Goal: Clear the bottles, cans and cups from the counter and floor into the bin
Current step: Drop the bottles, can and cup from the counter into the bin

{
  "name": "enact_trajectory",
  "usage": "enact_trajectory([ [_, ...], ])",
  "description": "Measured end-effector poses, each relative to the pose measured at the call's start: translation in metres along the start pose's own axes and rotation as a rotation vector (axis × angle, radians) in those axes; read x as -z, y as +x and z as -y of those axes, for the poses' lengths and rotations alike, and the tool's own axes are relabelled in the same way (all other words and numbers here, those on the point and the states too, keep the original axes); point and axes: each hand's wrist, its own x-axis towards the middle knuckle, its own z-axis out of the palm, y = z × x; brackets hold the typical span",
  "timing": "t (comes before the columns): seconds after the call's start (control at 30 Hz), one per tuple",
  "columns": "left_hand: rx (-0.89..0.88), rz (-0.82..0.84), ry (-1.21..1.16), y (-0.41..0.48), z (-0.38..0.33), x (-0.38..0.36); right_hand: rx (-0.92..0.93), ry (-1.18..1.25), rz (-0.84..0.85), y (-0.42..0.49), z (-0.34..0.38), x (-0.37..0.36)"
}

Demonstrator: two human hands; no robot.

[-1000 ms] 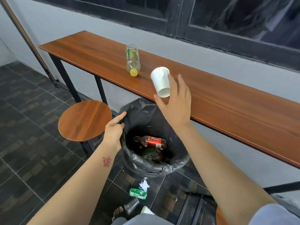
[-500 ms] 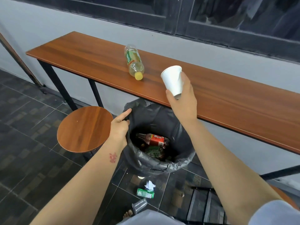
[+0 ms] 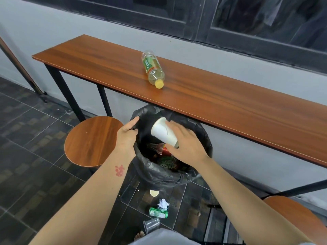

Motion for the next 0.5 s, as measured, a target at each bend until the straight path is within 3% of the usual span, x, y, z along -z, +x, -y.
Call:
enact_trajectory([
  [0.07,0.008,-0.011,-0.009,0.001,-0.002,0.005,0.025,-0.090,0.094,0.001,-0.002,-0.004],
  [0.13,0.013,-0.011,0.014,0.003,-0.002,0.009,0.075,-0.112,0.060,0.003,0.003,-0.004],
  [0.3,0.048,-0.019,-0.090,0.006,0.000,0.019,0.154,-0.013,-0.360,0.042,0.026,0.020],
  [0.37,0.063,-0.022,-0.112,0.007,-0.002,0.023,0.094,-0.026,-0.429,0.069,0.033,0.031],
  [0.5,0.058,-0.022,-0.140,0.013,-0.003,0.029,-0.089,-0.006,-0.402,0.124,0.040,0.041],
])
